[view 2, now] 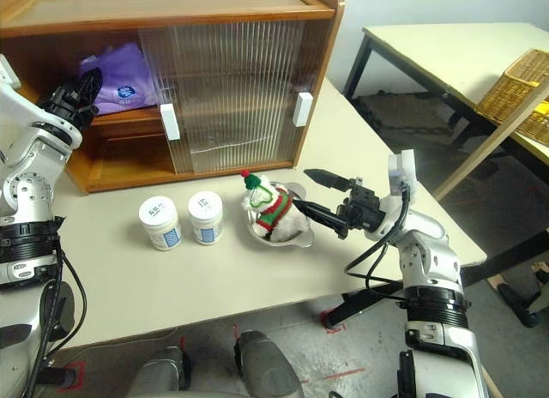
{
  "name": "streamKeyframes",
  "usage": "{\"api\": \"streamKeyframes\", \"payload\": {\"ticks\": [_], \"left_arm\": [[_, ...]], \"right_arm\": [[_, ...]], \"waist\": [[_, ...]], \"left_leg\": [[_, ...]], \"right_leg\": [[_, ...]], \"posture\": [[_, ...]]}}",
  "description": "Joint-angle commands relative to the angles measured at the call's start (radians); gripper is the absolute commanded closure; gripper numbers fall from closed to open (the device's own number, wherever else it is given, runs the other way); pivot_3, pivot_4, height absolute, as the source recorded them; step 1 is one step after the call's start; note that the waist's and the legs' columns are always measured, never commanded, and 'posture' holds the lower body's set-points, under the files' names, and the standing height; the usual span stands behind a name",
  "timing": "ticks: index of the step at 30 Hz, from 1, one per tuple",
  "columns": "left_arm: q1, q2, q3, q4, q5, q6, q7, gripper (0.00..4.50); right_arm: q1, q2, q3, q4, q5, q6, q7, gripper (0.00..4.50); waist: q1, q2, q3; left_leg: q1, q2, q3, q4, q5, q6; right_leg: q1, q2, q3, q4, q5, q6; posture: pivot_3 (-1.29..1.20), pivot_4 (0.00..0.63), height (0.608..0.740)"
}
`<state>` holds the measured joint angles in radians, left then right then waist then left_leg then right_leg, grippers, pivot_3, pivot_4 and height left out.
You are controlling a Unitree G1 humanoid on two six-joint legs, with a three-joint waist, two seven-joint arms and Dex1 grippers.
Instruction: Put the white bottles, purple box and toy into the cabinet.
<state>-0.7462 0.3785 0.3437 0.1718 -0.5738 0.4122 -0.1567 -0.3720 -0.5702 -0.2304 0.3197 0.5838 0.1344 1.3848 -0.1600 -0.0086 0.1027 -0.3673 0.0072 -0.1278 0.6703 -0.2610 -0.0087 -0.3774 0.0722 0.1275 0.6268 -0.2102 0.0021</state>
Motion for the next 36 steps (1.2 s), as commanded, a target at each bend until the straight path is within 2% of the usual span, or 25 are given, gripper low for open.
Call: {"api": "streamKeyframes", "payload": {"ticks": [1,7,10,13,17,18,19,29,30,36], "left_arm": [[0.028,0.013,0.013,-0.052,0.001,0.026,-0.002,0.12],[0.105,0.032,0.014,-0.191,-0.058,0.123,-0.04,0.05],[0.168,0.051,0.028,-0.279,-0.096,0.186,-0.044,0.05],[0.228,0.075,0.055,-0.349,-0.129,0.232,-0.047,0.05],[0.278,0.1,0.045,-0.416,-0.142,0.235,-0.086,0.05],[0.281,0.101,0.041,-0.421,-0.131,0.216,-0.094,0.45],[0.281,0.094,0.043,-0.421,-0.132,0.206,-0.096,0.65],[0.262,0.124,-0.092,-0.334,0.042,0.088,-0.189,4.3],[0.252,0.126,-0.102,-0.313,0.061,0.074,-0.195,4.48],[0.166,0.111,-0.137,-0.161,0.151,0.021,-0.189,4.48]], "right_arm": [[-0.001,-0.009,0.006,-0.012,0.001,0.003,0.005,0.0],[-0.016,-0.006,0.014,0.002,-0.003,-0.001,0.009,0.0],[-0.02,-0.007,0.015,0.011,-0.003,-0.004,0.013,0.0],[-0.028,-0.007,0.017,0.024,-0.007,-0.008,0.019,0.0],[-0.044,-0.005,0.023,0.045,-0.013,-0.012,0.025,0.0],[-0.046,-0.004,0.024,0.048,-0.014,-0.012,0.027,0.0],[-0.048,-0.003,0.025,0.05,-0.014,-0.012,0.028,0.0],[-0.052,-0.004,0.028,0.053,-0.018,-0.012,0.028,0.0],[-0.05,-0.003,0.028,0.051,-0.018,-0.013,0.027,0.0],[-0.042,0.004,0.028,0.044,-0.018,-0.014,0.019,0.0]], "waist": [[-0.001,0.0,0.0],[0.0,0.0,0.0],[0.001,0.0,0.0],[0.003,0.0,0.0],[0.008,0.0,0.0],[0.012,0.0,0.0],[0.016,0.0,0.0],[0.024,0.0,0.0],[0.024,0.0,0.0],[0.025,0.0,0.0]], "left_leg": [[0.0,0.0,0.0,0.0,0.0,0.0],[-0.002,0.0,0.0,-0.001,-0.001,0.002],[-0.003,0.0,0.001,-0.001,-0.002,0.003],[-0.004,0.0,0.0,-0.001,-0.002,0.003],[-0.004,0.0,0.0,-0.001,-0.002,0.003],[-0.004,0.0,-0.001,-0.001,-0.002,0.003],[-0.004,0.0,-0.001,-0.001,-0.002,0.003],[-0.004,0.002,-0.004,0.0,-0.003,0.003],[-0.004,0.002,-0.004,0.0,-0.003,0.003],[-0.005,0.003,-0.004,0.0,-0.003,0.003]], "right_leg": [[0.0,0.0,0.0,-0.001,0.0,0.0],[0.0,0.0,0.0,-0.006,0.0,0.001],[0.0,0.0,0.0,-0.008,0.005,-0.006],[0.0,0.0,0.0,-0.009,0.005,-0.007],[0.0,-0.001,0.0,-0.009,0.005,-0.008],[0.0,-0.001,0.0,-0.009,0.006,-0.008],[0.0,-0.001,0.0,-0.009,0.006,-0.008],[-0.001,-0.002,0.0,-0.008,0.007,-0.01],[-0.001,-0.002,0.0,-0.008,0.007,-0.01],[-0.001,-0.002,0.0,-0.009,0.008,-0.01]], "posture": [[-0.24,0.101,0.74],[-0.23,0.097,0.74],[-0.23,0.095,0.74],[-0.22,0.093,0.74],[-0.21,0.093,0.74],[-0.21,0.093,0.74],[-0.21,0.093,0.74],[-0.21,0.094,0.74],[-0.21,0.094,0.74],[-0.22,0.096,0.74]]}}
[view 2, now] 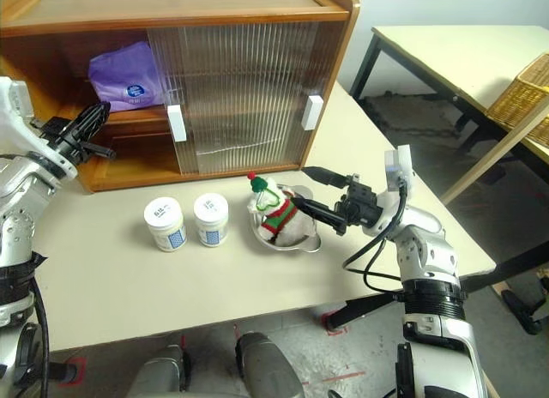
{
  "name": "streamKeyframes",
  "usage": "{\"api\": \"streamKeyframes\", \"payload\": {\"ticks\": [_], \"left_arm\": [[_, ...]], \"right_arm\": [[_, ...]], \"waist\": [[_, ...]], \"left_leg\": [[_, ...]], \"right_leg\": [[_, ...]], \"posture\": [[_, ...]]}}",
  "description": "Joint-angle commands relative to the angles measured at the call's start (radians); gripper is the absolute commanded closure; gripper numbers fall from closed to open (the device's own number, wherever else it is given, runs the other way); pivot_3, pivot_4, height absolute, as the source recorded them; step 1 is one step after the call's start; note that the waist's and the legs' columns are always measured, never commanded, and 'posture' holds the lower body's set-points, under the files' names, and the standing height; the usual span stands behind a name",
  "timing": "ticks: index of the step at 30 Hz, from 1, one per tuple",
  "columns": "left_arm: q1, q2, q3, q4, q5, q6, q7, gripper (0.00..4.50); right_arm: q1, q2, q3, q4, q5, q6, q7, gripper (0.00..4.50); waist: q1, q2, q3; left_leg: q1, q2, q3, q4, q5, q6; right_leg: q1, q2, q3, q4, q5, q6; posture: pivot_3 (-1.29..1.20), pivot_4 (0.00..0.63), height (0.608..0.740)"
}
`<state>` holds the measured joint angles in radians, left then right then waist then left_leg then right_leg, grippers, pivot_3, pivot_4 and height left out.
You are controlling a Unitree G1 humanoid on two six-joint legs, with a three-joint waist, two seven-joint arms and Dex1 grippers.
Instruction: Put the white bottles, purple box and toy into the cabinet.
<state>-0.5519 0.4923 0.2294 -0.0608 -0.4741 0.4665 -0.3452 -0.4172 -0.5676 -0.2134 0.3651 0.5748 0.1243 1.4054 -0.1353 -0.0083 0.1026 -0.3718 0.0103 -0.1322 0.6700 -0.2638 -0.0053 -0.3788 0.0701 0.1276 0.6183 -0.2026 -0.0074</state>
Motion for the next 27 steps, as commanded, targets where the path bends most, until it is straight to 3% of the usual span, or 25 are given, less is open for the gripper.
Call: {"api": "streamKeyframes", "payload": {"ticks": [1,14,20,23,27], "left_arm": [[-0.042,-0.006,-0.026,0.097,0.064,-0.047,-0.002,4.48],[-0.212,-0.048,-0.073,0.4,0.194,-0.227,-0.039,4.48],[-0.211,-0.076,-0.076,0.367,0.195,-0.246,-0.046,4.48],[-0.163,-0.084,-0.06,0.259,0.148,-0.214,-0.067,3.88],[-0.071,-0.065,-0.044,0.109,0.101,-0.161,-0.091,2.48]], "right_arm": [[0.005,0.002,0.011,-0.003,-0.009,-0.004,-0.002,0.0],[0.028,0.0,0.014,-0.024,-0.013,-0.009,-0.008,0.0],[0.031,-0.003,0.011,-0.033,-0.007,-0.003,-0.008,0.0],[0.03,-0.003,0.008,-0.036,-0.001,0.003,-0.007,0.0],[0.028,-0.001,0.009,-0.04,0.006,0.013,-0.005,0.0]], "waist": [[-0.001,0.0,0.0],[-0.009,0.0,0.0],[-0.01,0.0,0.0],[-0.014,0.0,0.0],[-0.019,0.0,0.0]], "left_leg": [[0.0,0.0,0.0,0.0,0.0,0.0],[-0.001,0.0,0.0,0.0,-0.001,0.002],[-0.001,-0.002,0.001,0.001,-0.001,0.002],[-0.002,-0.002,0.002,0.001,-0.001,0.002],[-0.002,-0.003,0.005,0.001,-0.001,0.002]], "right_leg": [[0.0,0.0,0.0,0.0,0.0,0.0],[0.0,0.0,0.001,-0.003,0.001,0.003],[0.0,0.001,0.001,-0.003,0.0,0.007],[0.0,0.001,0.001,-0.004,0.0,0.008],[0.0,0.001,0.001,-0.004,0.0,0.008]], "posture": [[-0.22,0.096,0.74],[-0.24,0.092,0.74],[-0.24,0.099,0.74],[-0.24,0.102,0.74],[-0.23,0.105,0.74]]}}
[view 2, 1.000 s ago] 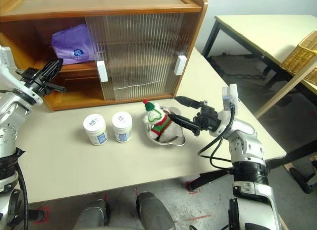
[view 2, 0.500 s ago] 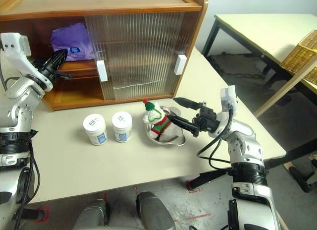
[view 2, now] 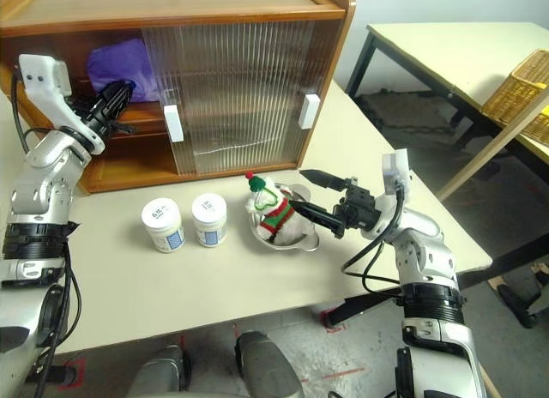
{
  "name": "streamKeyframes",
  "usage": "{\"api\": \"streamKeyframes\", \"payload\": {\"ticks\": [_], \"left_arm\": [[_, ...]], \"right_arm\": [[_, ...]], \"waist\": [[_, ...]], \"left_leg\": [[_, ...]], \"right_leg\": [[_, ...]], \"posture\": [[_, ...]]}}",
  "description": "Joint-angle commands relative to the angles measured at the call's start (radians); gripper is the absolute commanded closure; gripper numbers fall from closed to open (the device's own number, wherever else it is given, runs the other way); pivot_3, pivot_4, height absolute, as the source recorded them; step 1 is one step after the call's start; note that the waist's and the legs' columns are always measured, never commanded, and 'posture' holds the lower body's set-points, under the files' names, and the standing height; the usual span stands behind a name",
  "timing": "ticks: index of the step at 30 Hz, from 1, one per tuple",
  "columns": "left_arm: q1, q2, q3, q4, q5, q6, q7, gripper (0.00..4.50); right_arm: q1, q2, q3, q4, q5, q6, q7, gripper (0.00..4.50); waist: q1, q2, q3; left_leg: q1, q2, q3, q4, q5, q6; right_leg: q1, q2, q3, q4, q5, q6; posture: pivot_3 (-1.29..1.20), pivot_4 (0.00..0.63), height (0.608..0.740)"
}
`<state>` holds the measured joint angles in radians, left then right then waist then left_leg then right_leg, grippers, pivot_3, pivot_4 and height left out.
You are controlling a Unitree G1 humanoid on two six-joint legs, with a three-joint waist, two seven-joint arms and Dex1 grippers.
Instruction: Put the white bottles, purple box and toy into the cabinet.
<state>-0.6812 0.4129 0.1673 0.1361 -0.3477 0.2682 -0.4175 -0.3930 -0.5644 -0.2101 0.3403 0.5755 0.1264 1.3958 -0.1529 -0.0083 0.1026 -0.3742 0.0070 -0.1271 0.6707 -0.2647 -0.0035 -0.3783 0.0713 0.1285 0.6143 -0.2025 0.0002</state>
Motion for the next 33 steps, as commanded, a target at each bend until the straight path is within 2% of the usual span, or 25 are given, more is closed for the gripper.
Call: {"api": "streamKeyframes", "payload": {"ticks": [1,5,6,8,10,11,13,19,25,33], "left_arm": [[0.094,0.029,0.024,-0.13,-0.033,0.047,-0.028,2.13],[0.191,0.058,0.056,-0.241,-0.083,0.029,-0.086,0.78],[0.202,0.057,0.058,-0.256,-0.089,0.013,-0.096,0.71],[0.219,0.055,0.058,-0.279,-0.093,-0.003,-0.11,0.9],[0.227,0.054,0.055,-0.286,-0.089,-0.01,-0.116,0.75],[0.23,0.054,0.052,-0.288,-0.088,-0.013,-0.121,0.64],[0.234,0.048,0.041,-0.291,-0.086,-0.025,-0.133,0.03],[0.252,0.037,0.013,-0.302,-0.097,-0.019,-0.168,0.03],[0.429,0.157,0.076,-0.375,-0.258,0.095,-0.349,0.03],[0.632,0.258,0.178,-0.476,-0.416,0.239,-0.407,0.03]], "right_arm": [[0.002,-0.003,0.009,-0.013,0.004,0.011,0.006,0.0],[-0.006,0.003,0.013,-0.002,-0.001,0.008,0.01,0.0],[-0.008,0.003,0.014,0.001,-0.002,0.007,0.011,0.0],[-0.014,0.005,0.015,0.007,-0.005,0.005,0.012,0.0],[-0.019,0.006,0.015,0.011,-0.005,0.004,0.013,0.0],[-0.02,0.006,0.015,0.012,-0.006,0.003,0.013,0.0],[-0.02,0.006,0.014,0.014,-0.007,0.001,0.014,0.0],[-0.013,0.002,0.01,0.005,-0.006,0.001,0.012,0.0],[-0.004,-0.007,0.003,0.0,-0.004,0.001,0.012,0.0],[-0.026,-0.006,0.005,0.032,-0.007,-0.006,0.018,0.0]], "waist": [[-0.003,0.0,0.0],[-0.004,0.0,0.0],[-0.002,0.0,0.0],[0.006,0.0,0.0],[0.013,0.0,0.0],[0.014,0.0,0.0],[0.014,0.0,0.0],[0.012,0.001,0.0],[-0.001,0.002,-0.001],[-0.009,0.003,-0.002]], "left_leg": [[0.0,0.0,0.0,0.0,0.0,0.0],[0.001,0.001,-0.001,0.0,0.0,0.0],[0.001,0.001,-0.001,0.0,0.0,0.0],[0.001,0.001,-0.004,0.0,0.0,0.0],[0.001,0.001,-0.006,0.001,0.0,0.0],[0.001,0.002,-0.007,0.002,0.0,0.0],[0.001,0.003,-0.008,0.002,0.0,0.0],[-0.002,0.004,-0.008,0.002,0.0,0.0],[-0.007,0.006,-0.005,0.001,0.0,-0.001],[-0.007,0.015,-0.005,0.0,0.0,-0.001]], "right_leg": [[0.0,0.0,0.0,0.0,0.0,0.0],[0.0,0.0,0.0,0.001,0.0,0.0],[0.0,0.0,-0.001,0.001,0.0,0.0],[0.0,0.0,-0.001,0.001,0.0,0.0],[0.0,-0.001,-0.001,0.001,0.0,0.0],[0.0,-0.002,0.0,0.002,0.0,0.0],[0.0,-0.002,0.0,0.001,0.0,0.0],[-0.004,-0.002,0.0,0.002,0.002,-0.004],[-0.011,-0.001,0.0,0.001,0.004,-0.007],[-0.013,0.0,-0.001,0.002,0.005,-0.008]], "posture": [[-0.22,0.106,0.74],[-0.21,0.107,0.74],[-0.21,0.107,0.74],[-0.21,0.105,0.74],[-0.22,0.105,0.74],[-0.22,0.105,0.74],[-0.22,0.104,0.74],[-0.24,0.1,0.74],[-0.24,0.097,0.74],[-0.21,0.091,0.74]]}}
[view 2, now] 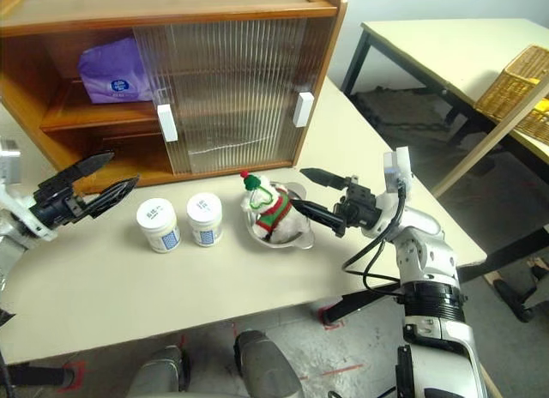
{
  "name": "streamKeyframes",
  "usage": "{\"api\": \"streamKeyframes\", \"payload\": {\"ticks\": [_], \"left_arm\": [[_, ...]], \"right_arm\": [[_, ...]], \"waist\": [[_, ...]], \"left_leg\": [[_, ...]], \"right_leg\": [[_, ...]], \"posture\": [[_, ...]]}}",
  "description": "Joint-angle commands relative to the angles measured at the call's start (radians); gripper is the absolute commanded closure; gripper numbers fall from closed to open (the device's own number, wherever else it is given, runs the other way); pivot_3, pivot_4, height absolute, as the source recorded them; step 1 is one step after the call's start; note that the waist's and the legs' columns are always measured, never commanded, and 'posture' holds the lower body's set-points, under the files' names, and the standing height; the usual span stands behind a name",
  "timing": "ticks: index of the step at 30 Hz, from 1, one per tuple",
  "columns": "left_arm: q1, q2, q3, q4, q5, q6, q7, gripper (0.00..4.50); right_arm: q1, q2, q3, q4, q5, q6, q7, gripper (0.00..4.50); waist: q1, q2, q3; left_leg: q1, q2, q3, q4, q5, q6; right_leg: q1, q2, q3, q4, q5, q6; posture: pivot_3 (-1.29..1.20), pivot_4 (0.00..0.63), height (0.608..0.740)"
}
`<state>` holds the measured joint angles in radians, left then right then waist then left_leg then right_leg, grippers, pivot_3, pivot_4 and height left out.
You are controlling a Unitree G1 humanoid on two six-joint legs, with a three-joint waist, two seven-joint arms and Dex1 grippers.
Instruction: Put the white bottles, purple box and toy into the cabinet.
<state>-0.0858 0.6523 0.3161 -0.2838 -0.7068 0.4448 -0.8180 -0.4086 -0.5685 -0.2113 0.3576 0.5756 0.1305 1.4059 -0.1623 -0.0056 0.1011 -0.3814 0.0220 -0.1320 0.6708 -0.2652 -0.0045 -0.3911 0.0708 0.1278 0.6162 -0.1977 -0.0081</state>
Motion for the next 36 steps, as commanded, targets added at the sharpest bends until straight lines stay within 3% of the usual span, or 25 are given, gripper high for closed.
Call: {"api": "streamKeyframes", "payload": {"ticks": [1,11,19,21,36], "left_arm": [[0.051,0.023,0.039,-0.07,-0.076,0.076,-0.006,0.03],[0.247,0.115,-0.019,-0.086,0.067,0.024,-0.081,0.03],[0.288,0.081,-0.099,-0.031,0.182,-0.078,-0.103,0.03],[0.285,0.08,-0.141,0.005,0.243,-0.109,-0.097,0.03],[0.092,-0.07,-0.275,0.184,0.338,-0.185,-0.047,0.03]], "right_arm": [[-0.015,0.001,0.01,0.019,-0.008,-0.011,0.01,0.0],[-0.055,0.007,0.026,0.063,-0.021,-0.019,0.029,0.0],[-0.049,0.006,0.028,0.054,-0.018,-0.013,0.026,0.0],[-0.05,0.007,0.029,0.055,-0.018,-0.013,0.024,0.0],[-0.022,0.006,0.021,0.023,-0.009,-0.011,0.006,0.0]], "waist": [[0.0,0.0,0.0],[0.001,0.006,-0.003],[0.007,0.007,-0.004],[0.007,0.009,-0.004],[0.009,0.01,-0.005]], "left_leg": [[0.0,0.0,0.0,0.0,0.0,0.0],[0.0,0.002,0.0,-0.004,0.0,-0.001],[-0.001,0.002,0.0,-0.007,0.0,-0.001],[-0.001,0.003,0.0,-0.008,-0.001,-0.002],[-0.001,0.002,0.002,-0.007,0.0,-0.001]], "right_leg": [[0.0,0.0,0.0,0.0,0.0,0.0],[-0.005,0.001,0.0,0.002,0.001,-0.008],[-0.008,0.001,0.0,0.003,0.0,-0.01],[-0.008,0.001,0.0,0.003,0.0,-0.01],[-0.008,0.001,0.0,0.004,0.0,-0.01]], "posture": [[-0.21,0.09,0.74],[-0.19,0.097,0.74],[-0.19,0.103,0.74],[-0.19,0.105,0.74],[-0.21,0.089,0.74]]}}
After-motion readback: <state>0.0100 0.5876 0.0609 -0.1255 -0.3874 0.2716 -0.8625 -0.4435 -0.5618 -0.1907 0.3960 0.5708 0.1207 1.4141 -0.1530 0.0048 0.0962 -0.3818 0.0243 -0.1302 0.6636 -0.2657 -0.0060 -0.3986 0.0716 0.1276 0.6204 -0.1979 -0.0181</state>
